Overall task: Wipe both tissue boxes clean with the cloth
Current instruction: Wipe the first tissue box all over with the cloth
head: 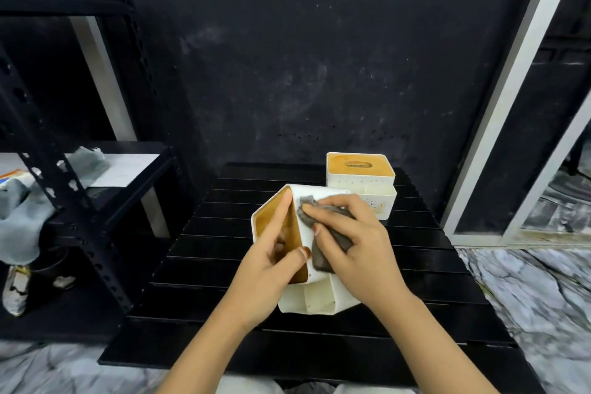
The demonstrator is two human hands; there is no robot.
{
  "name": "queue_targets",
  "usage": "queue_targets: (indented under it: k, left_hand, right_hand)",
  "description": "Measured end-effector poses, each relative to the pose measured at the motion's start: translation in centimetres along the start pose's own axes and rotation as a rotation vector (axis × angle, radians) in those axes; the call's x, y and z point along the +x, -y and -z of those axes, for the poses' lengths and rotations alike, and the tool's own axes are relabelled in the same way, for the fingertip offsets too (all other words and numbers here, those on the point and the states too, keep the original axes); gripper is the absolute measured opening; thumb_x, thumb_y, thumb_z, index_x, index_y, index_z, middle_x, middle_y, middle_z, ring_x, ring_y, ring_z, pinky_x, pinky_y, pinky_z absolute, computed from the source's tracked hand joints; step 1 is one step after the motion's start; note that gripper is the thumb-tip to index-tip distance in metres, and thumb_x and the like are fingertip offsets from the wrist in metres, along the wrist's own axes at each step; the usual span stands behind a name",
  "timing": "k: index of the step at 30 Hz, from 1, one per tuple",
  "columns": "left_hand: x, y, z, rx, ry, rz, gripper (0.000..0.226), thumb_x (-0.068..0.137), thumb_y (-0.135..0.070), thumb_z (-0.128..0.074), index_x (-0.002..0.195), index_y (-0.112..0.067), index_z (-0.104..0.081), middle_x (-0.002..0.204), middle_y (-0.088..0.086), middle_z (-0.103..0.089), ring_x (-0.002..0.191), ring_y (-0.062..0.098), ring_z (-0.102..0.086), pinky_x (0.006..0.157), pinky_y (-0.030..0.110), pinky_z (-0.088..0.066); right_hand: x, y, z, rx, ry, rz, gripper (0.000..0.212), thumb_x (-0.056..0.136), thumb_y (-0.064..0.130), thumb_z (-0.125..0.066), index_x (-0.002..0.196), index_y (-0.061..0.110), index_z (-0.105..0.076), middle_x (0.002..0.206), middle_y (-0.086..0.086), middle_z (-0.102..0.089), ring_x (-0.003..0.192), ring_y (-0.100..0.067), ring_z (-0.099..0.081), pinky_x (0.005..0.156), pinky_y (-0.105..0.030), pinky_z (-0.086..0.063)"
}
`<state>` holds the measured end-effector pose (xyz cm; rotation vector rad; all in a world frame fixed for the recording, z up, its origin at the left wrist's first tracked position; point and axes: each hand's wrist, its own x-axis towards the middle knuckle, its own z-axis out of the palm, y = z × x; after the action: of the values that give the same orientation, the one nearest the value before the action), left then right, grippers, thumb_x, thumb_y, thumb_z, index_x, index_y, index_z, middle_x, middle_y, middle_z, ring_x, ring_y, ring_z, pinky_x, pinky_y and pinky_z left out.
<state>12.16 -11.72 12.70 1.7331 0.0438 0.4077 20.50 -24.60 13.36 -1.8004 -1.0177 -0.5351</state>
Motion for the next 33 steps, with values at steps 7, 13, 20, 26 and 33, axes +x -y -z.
queue_targets:
  k: [7,13,20,26,33]
  left_hand:
    - [0.1,0.3,0.2,0.055,-0.035,0.007,0.072,0.075,-0.033,-0.057,0.124,-0.074,-0.025,0.113,0.006,-0.058,0.103,0.023,-0.058,0.084,0.024,-0.051]
    - [0.1,0.5,0.4,0.111,-0.033,0.021,0.074,0.073,-0.040,-0.057,0.125,-0.076,-0.017,0.117,0.004,-0.055,0.107,0.021,-0.055,0.091,0.028,-0.049]
    - [-0.3,-0.2,0.4,0.084,0.015,0.051,0.075,0.085,-0.027,-0.056,0.134,-0.066,-0.016,0.129,-0.009,-0.053,0.117,0.008,-0.054,0.094,0.030,-0.050]
    - [0.1,-1.7,0.9,0.081,-0.054,0.128,0.072,0.089,-0.013,-0.057,0.132,-0.058,-0.021,0.110,-0.004,-0.055,0.100,0.008,-0.058,0.076,0.017,-0.043]
    - [0.8,-1.1,1.2,0.050,-0.227,0.181,0.054,0.089,-0.036,-0.057,0.132,-0.057,-0.032,0.104,0.005,-0.066,0.102,0.017,-0.063,0.099,0.043,-0.046]
  right_hand:
    - [3.1,-1.1,0.2,-0.017,0.039,-0.121,0.026,0.088,0.019,-0.055,0.110,0.026,-0.066,0.105,0.013,-0.052,0.103,-0.012,-0.050,0.088,-0.035,-0.046]
    - [3.4,-2.5,1.3,-0.052,0.026,-0.244,0.026,0.090,0.015,-0.055,0.111,0.026,-0.066,0.104,0.011,-0.053,0.103,-0.013,-0.049,0.090,-0.031,-0.045]
    - [1.4,-3.1,1.5,-0.040,-0.074,-0.268,0.031,0.089,0.010,-0.056,0.114,0.027,-0.063,0.105,0.010,-0.051,0.103,-0.011,-0.050,0.086,-0.023,-0.044]
    - [-1.1,-3.3,1.1,-0.038,-0.086,-0.228,0.035,0.087,0.007,-0.059,0.114,0.030,-0.062,0.106,0.014,-0.051,0.105,-0.010,-0.050,0.092,-0.030,-0.045]
    - [-3.1,-2.5,0.8,-0.068,-0.114,-0.174,0.034,0.083,0.026,-0.053,0.114,0.035,-0.060,0.109,0.020,-0.047,0.106,-0.010,-0.048,0.089,-0.035,-0.047]
